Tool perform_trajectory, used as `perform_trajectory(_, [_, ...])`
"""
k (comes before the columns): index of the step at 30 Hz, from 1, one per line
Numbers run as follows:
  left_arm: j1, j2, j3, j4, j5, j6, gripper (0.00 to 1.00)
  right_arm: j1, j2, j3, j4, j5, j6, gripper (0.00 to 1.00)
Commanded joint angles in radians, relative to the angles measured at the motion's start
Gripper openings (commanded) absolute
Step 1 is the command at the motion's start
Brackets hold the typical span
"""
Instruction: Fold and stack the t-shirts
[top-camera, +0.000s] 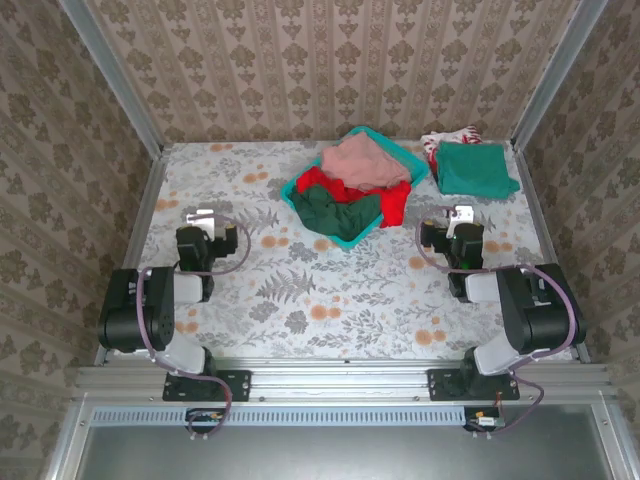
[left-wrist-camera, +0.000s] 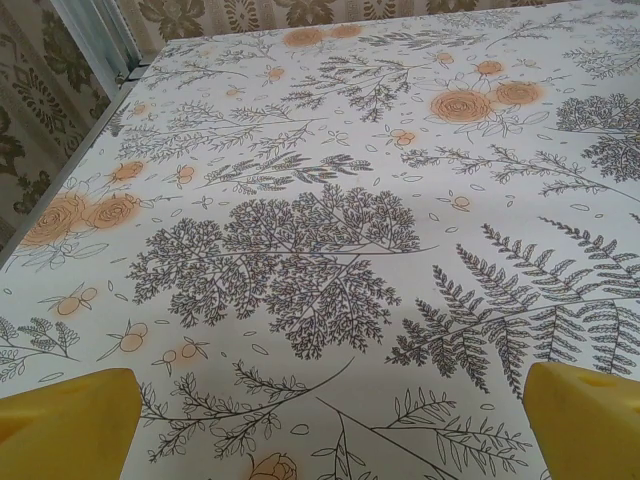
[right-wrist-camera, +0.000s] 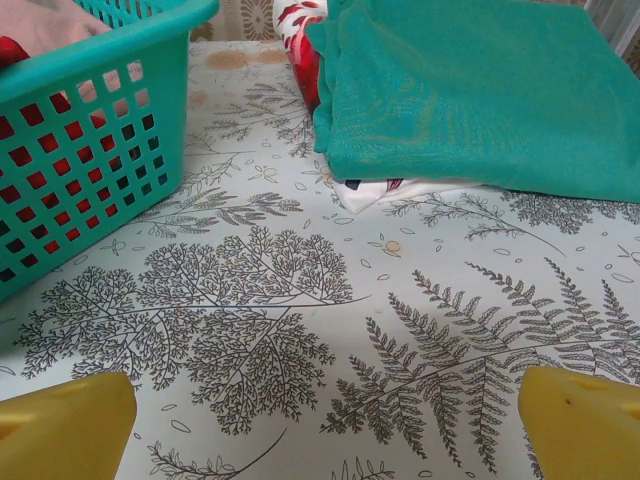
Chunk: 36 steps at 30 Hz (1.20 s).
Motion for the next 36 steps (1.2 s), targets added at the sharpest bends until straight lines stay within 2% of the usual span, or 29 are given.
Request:
perform_trajectory(1, [-0.001,-0.007,0.013,0.011,0.015,0.009,1.00,0.003,-0.004,0.010,0.034,0.011,0.015,1.00])
perform_trajectory(25, [-0.001,-0.008,0.012,0.012,0.016,0.008,1.00,0.003,-0.007,0.008,0.035,0.012,0.015,1.00])
perform_trajectory(27, [-0.016,-0.053,0.050,-0.089,-0.023,0.017,1.00,0.004,-0.010,0.006,0.044,0.017,0.015,1.00])
perform_trajectory(29, [-0.080,-0.170,0.141,-0.336,-0.131,0.039,1.00,0.031,-0.083,0.040,-0.066,0.086,0.007,1.00])
perform_trajectory(31, [-0.119,-0.303,0.246,-0.576,-0.178,-0.074,1.00,0.057,-0.223,0.140,-0.379,0.104,0.018,1.00])
perform_trajectory(32, [-0.117,-0.360,0.298,-0.694,-0.179,-0.231,1.00,0.056,-0.273,0.194,-0.493,0.081,0.058,1.00])
perform_trajectory(34, [-0.102,-0.437,0.390,-1.040,-0.217,-0.694,1.00,0.056,-0.335,0.266,-0.654,0.090,0.209,1.00])
perform_trajectory(35, [-0.074,-0.459,0.406,-1.119,-0.119,-0.780,1.00,0.051,-0.350,0.294,-0.755,0.159,0.359,1.00])
perform_trajectory(36, [-0.068,-0.469,0.376,-1.060,0.010,-0.786,1.00,0.033,-0.355,0.323,-0.894,0.216,0.513,1.00])
